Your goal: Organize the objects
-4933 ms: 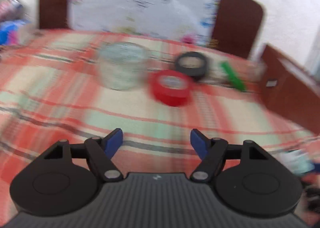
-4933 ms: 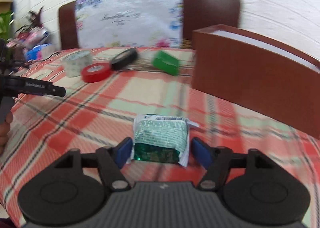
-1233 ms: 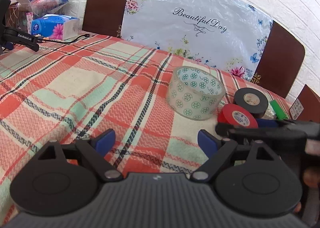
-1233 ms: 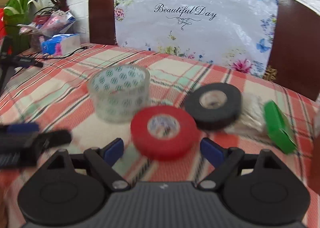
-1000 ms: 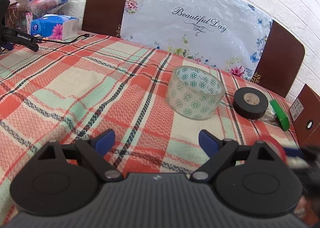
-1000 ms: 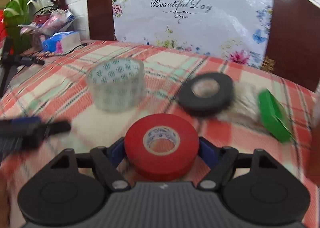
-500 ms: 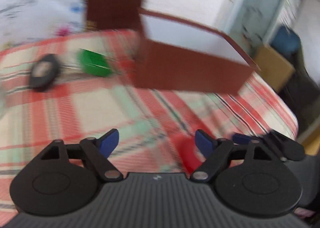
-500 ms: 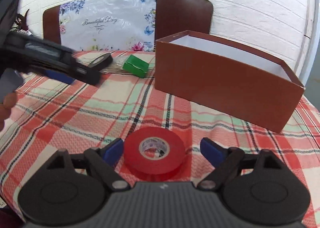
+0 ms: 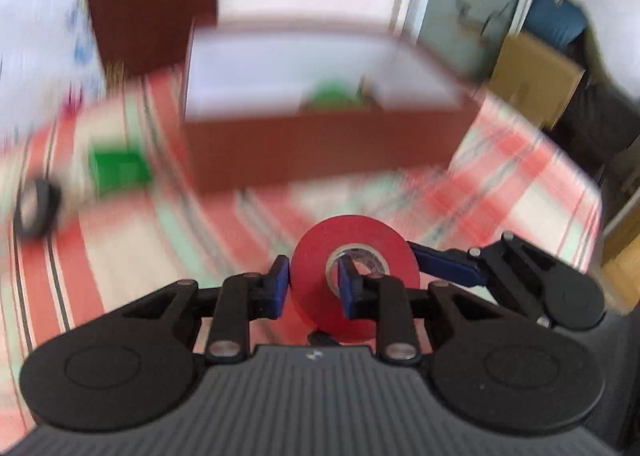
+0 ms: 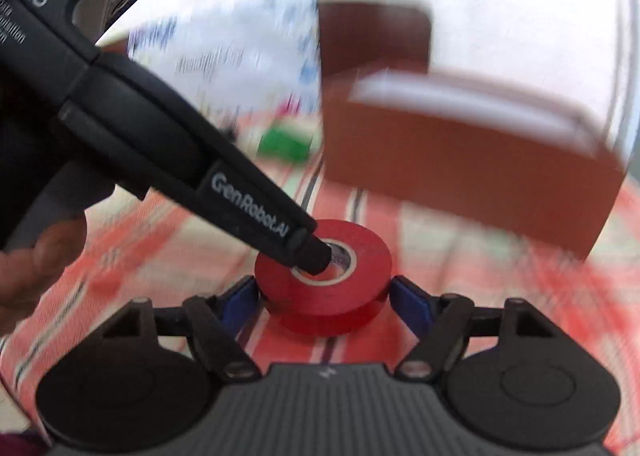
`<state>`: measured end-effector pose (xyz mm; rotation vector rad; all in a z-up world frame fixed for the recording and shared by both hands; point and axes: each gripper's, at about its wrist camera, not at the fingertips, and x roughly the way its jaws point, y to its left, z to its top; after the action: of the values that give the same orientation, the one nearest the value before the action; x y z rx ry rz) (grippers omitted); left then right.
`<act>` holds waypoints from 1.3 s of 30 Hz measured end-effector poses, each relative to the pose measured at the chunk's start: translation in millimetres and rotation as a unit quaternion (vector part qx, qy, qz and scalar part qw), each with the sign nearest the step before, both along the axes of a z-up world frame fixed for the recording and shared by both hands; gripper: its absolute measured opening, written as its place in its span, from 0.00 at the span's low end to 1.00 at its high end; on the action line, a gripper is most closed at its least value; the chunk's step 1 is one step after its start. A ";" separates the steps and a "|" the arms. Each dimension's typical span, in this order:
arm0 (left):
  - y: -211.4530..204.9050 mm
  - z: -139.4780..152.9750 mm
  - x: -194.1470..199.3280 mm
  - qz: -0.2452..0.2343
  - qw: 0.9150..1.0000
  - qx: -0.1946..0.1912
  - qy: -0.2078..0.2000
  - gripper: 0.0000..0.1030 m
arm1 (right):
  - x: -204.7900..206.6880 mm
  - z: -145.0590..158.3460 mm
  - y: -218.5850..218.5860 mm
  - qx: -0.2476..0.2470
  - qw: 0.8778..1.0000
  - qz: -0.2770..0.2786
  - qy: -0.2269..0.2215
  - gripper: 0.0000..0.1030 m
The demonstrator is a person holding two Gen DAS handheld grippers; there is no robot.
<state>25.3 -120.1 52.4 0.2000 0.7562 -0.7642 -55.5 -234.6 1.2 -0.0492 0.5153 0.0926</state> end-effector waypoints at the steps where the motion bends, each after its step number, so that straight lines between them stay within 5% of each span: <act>1: -5.2 13.6 4.1 -0.003 1.000 -0.017 -0.014 0.28 | 0.2 10.4 -3.3 -0.009 0.999 -0.008 -0.031 0.72; 7: -63.5 47.4 38.3 -0.005 0.997 -0.046 -0.057 0.29 | 36.1 50.3 -33.0 -0.061 0.988 -0.067 -0.127 0.72; 11: -105.2 42.7 64.9 0.001 0.997 -0.044 -0.063 0.35 | 73.8 58.4 -62.1 -0.067 0.985 -0.098 -0.122 0.73; 13: -118.0 36.0 74.9 0.026 0.997 -0.033 -0.066 0.51 | 96.9 54.4 -74.3 -0.079 0.984 -0.114 -0.112 0.74; 15: -115.6 31.0 81.7 0.048 0.997 -0.031 -0.053 0.51 | 117.1 45.2 -81.7 -0.100 0.981 -0.140 -0.086 0.75; 20: -62.2 27.1 61.6 0.057 0.994 -0.061 -0.074 0.57 | 79.4 40.3 -88.8 -0.037 0.978 -0.170 -0.116 0.75; 23: -15.1 21.3 47.1 0.074 0.991 -0.076 -0.084 0.59 | 36.0 31.4 -79.9 0.027 0.972 -0.177 -0.155 0.87; 25: 16.7 12.9 40.8 0.097 0.988 -0.078 -0.090 0.66 | 25.4 21.0 -64.3 0.042 0.974 -0.170 -0.144 0.91; 29: 76.3 -19.7 44.6 0.170 0.982 -0.039 -0.074 0.69 | 36.1 2.1 -28.6 0.031 0.990 -0.124 -0.062 0.91; 35: 174.4 -66.6 62.7 0.310 0.950 0.013 -0.042 0.69 | 45.2 -7.4 23.5 0.011 0.999 -0.037 -0.021 0.91; 39: 213.6 -86.1 56.5 0.338 0.939 -0.011 -0.062 0.76 | 66.0 -6.1 60.4 -0.022 1.000 0.018 -0.007 0.89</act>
<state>81.8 93.5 -33.7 -0.0386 0.6363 -0.1025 10.5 -174.2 -4.9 -0.1018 0.5021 0.1163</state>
